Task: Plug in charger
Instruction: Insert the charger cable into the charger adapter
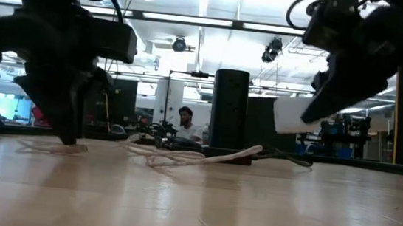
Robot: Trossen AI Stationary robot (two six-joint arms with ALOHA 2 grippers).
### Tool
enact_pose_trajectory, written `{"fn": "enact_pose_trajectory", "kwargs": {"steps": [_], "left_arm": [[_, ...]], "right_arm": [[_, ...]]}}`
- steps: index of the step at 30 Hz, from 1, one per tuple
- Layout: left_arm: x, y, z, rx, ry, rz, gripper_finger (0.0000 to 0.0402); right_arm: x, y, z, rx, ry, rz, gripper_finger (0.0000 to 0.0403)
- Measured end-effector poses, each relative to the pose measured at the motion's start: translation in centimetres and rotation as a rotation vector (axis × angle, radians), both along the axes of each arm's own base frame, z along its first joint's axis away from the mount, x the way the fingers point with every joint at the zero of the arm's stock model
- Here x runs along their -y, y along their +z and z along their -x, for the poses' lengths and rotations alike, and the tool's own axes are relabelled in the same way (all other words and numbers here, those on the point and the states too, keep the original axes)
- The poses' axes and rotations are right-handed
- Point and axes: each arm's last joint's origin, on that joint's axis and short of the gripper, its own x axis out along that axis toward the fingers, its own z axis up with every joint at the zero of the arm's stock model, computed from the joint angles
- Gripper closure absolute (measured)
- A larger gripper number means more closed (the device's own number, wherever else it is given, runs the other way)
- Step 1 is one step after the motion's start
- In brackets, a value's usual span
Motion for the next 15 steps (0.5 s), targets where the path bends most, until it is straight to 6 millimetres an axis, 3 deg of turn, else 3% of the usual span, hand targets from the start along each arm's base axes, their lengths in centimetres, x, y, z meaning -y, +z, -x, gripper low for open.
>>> {"fn": "enact_pose_trajectory", "kwargs": {"steps": [8,15], "left_arm": [[0.0,0.0,0.0,0.005,-0.001,0.002,0.0285],[0.0,0.0,0.0,0.005,-0.002,0.001,0.0273]], "right_arm": [[0.9,-2.9,1.9,0.014,-0.081,-0.046,0.0309],[1.3,-4.2,3.0,-0.006,-0.098,-0.048,0.0304]]}}
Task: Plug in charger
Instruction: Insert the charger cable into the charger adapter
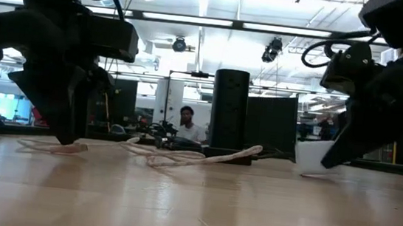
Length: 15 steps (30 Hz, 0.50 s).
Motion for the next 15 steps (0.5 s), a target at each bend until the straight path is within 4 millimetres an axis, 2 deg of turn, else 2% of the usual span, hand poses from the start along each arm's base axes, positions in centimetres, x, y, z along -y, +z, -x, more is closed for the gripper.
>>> {"fn": "enact_pose_trajectory", "kwargs": {"steps": [8,15], "left_arm": [[-0.01,0.0,-0.01,0.001,0.0,-0.003,0.0273],[-0.01,0.01,0.0,0.001,0.0,-0.003,0.0272]], "right_arm": [[-0.31,-0.05,0.04,-0.026,0.095,-0.058,0.0253],[-0.4,-0.07,0.06,-0.035,0.116,-0.083,0.0233]]}}
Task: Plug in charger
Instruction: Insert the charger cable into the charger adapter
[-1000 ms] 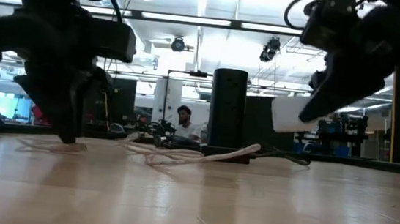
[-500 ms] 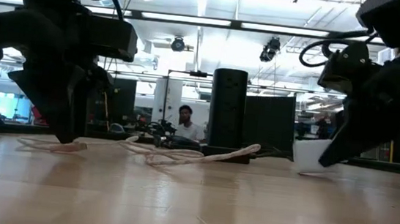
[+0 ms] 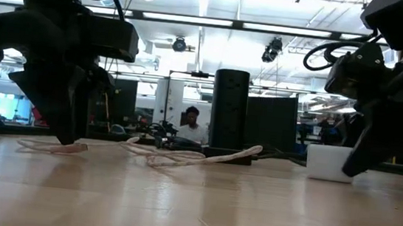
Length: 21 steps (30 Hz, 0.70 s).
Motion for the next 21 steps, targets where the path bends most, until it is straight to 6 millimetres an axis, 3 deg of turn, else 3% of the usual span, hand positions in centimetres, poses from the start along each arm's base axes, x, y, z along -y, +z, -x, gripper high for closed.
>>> {"fn": "enact_pose_trajectory", "kwargs": {"steps": [13,21], "left_arm": [[0.0,0.0,0.0,0.0,0.0,-0.001,0.0272],[0.0,0.0,0.0,0.002,0.0,-0.001,0.0272]], "right_arm": [[0.9,0.7,0.0,-0.189,-0.057,0.062,0.0175],[0.2,5.2,-0.9,-0.13,-0.028,0.057,0.0156]]}}
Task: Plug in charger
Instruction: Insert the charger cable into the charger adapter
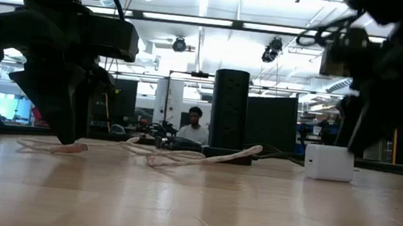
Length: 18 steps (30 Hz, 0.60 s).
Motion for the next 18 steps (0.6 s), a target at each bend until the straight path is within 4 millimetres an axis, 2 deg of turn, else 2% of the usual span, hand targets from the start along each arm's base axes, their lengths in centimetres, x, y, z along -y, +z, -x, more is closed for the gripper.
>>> {"fn": "enact_pose_trajectory", "kwargs": {"steps": [4,8,18], "left_arm": [[0.1,0.1,-0.2,0.025,-0.006,0.008,0.0272],[0.1,0.6,-0.9,0.099,-0.01,-0.048,0.0275],[0.4,1.1,-1.7,0.202,-0.106,-0.08,0.0276]], "right_arm": [[-1.2,2.6,-1.6,0.242,0.071,-0.043,0.016],[-2.7,3.5,-3.7,0.455,0.187,-0.024,0.0166],[-5.3,0.2,-11.4,0.384,0.334,0.047,0.0183]]}}
